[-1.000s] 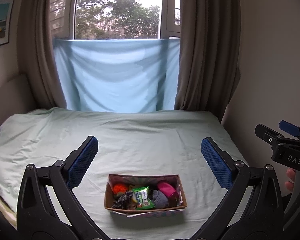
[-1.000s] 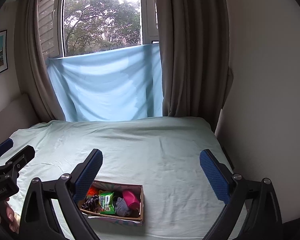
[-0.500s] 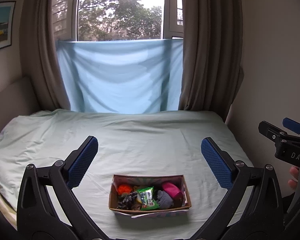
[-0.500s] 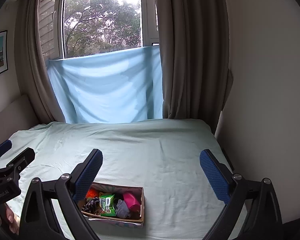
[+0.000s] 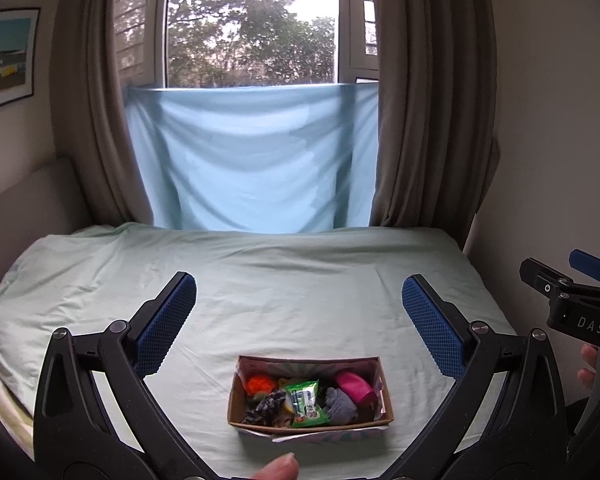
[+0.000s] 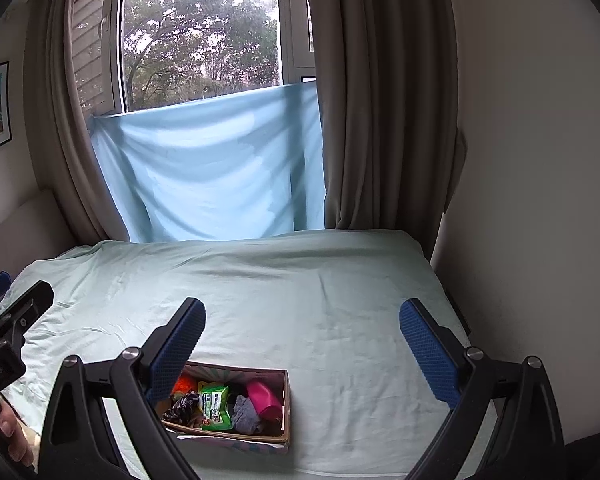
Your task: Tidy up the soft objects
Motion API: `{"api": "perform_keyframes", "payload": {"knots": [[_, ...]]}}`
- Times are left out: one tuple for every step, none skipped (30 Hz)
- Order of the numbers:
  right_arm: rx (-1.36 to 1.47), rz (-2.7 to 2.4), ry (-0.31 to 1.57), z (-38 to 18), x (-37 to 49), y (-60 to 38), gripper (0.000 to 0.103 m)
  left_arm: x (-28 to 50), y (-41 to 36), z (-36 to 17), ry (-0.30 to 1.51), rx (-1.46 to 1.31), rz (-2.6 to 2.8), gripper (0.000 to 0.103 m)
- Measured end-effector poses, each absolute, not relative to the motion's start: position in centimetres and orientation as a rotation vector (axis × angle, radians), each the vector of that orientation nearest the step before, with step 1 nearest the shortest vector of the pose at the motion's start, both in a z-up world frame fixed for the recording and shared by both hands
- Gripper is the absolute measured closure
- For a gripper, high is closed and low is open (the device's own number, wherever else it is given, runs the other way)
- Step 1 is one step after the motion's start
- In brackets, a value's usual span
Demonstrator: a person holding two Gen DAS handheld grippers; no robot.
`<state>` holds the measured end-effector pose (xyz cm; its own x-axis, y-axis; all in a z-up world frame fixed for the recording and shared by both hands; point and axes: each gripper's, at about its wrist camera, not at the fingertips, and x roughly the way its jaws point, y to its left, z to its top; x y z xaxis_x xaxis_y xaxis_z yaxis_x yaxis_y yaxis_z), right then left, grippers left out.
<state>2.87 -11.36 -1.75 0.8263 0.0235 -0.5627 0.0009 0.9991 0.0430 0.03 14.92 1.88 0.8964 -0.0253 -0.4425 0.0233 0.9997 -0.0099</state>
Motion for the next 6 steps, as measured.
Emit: {"api": "perform_keyframes", "payload": {"knots": [[0.039,0.011,0.607,-2.0,3.1,-11.4,0.006,0.3,14.9,1.7,0.465,-0.004,-0.026,0.0],[0.036,0.01,0.616,-2.2,3.3,-11.3,0.006,0.5,14.8,1.5,0.471,-0.004,-0.028,0.0],[0.037,0.012,0.633,-2.5,3.7,-11.4,0.006,0.8,14.8,1.3,0.481,-0.003,-0.023,0.0],[0.039,0.014,0.645,-2.8,4.0,-11.4,0.006,1.1,14.7,1.0,0.495,-0.002,-0.018,0.0],[0.041,0.016,0.654,-3.0,4.3,-11.4,0.006,1.4,14.7,0.8,0.51,-0.001,-0.015,0.0],[0.039,0.019,0.667,-3.3,4.8,-11.5,0.006,1.6,14.5,0.5,0.524,0.0,-0.013,0.0]]}}
